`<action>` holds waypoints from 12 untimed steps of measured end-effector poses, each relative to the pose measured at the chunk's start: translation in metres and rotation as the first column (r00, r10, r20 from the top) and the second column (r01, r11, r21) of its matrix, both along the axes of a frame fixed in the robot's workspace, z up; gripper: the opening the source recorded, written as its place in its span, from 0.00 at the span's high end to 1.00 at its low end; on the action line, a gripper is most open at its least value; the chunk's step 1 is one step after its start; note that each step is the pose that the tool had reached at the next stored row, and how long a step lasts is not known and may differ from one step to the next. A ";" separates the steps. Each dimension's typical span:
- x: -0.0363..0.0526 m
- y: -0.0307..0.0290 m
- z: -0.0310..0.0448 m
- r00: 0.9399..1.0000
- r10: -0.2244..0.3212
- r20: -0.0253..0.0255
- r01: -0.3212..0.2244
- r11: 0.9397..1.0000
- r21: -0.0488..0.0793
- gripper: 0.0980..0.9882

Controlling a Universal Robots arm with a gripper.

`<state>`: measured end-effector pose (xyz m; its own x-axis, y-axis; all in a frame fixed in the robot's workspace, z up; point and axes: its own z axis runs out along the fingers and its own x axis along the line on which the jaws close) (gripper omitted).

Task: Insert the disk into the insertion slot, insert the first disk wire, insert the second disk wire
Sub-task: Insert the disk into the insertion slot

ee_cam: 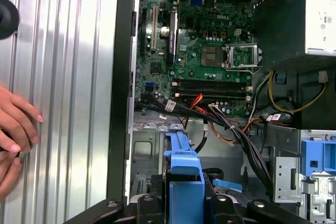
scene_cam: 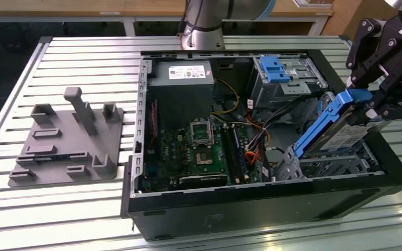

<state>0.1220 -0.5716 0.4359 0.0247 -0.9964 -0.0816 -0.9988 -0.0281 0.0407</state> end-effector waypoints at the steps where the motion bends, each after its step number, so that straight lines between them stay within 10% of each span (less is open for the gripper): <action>1: 0.0001 0.0000 0.0000 1.000 0.000 0.000 0.000 1.000 0.000 0.70; 12: 0.0001 0.0001 0.0021 1.000 0.000 -0.026 0.000 1.000 0.000 0.70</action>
